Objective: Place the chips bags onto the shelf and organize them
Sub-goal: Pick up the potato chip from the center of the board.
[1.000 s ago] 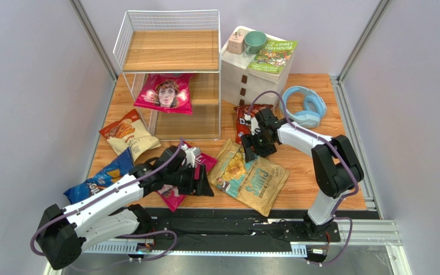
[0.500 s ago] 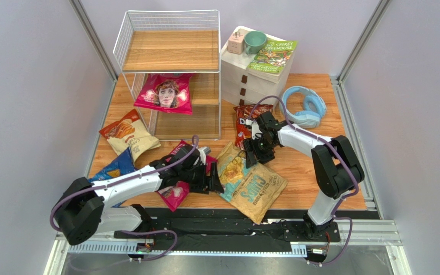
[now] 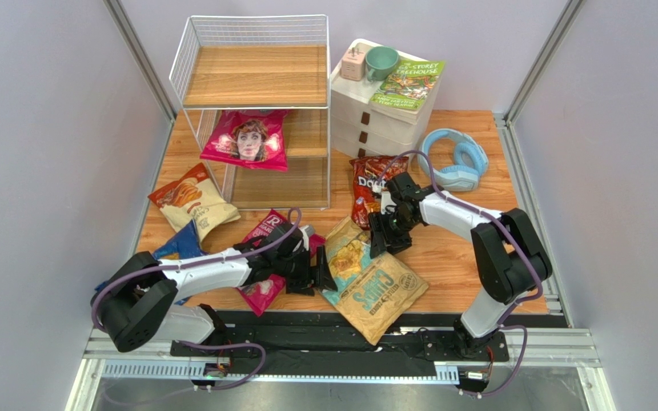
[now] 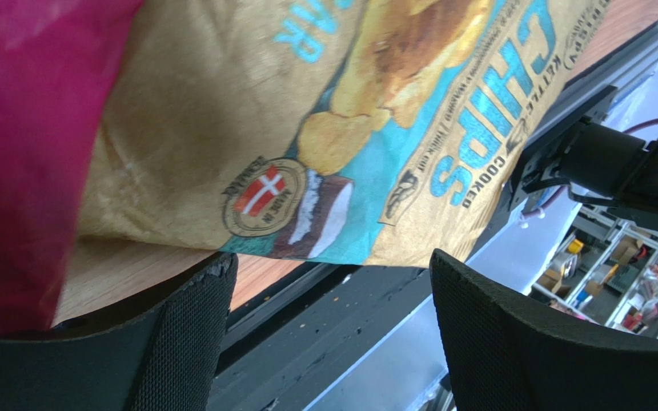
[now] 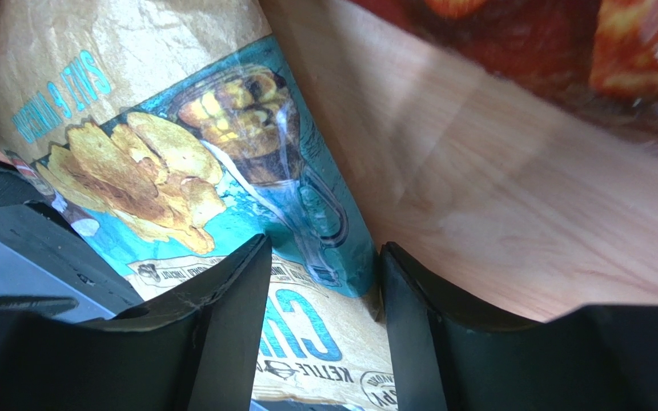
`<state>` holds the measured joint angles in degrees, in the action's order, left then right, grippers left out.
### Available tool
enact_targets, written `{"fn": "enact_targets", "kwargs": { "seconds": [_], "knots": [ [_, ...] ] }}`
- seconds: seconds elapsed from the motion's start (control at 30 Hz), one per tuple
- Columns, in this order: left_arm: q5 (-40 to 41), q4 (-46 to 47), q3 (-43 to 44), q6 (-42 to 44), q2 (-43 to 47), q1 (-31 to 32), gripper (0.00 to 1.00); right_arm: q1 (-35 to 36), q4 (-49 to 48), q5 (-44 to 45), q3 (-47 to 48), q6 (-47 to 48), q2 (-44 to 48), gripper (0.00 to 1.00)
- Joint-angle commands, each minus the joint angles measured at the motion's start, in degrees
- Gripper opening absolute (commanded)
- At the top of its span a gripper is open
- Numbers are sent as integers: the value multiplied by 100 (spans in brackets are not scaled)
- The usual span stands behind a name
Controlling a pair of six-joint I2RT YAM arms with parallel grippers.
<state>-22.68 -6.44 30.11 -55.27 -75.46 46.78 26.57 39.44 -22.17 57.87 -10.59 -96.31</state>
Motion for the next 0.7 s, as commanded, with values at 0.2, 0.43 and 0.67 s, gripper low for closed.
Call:
{"fn": "enact_targets", "kwargs": {
  "seconds": [0.2,0.43,0.67],
  "knots": [
    [44,441,-93,-222,-425,24,87,33,28,-261,-311,-435,473,51],
    [44,320,591,305,-1118,164,84,77,231,-411,-557,-672,1008,44],
    [141,-191,1568,921,-1726,454,79,226,441,-481,-917,-1085,1536,39]
  ]
}}
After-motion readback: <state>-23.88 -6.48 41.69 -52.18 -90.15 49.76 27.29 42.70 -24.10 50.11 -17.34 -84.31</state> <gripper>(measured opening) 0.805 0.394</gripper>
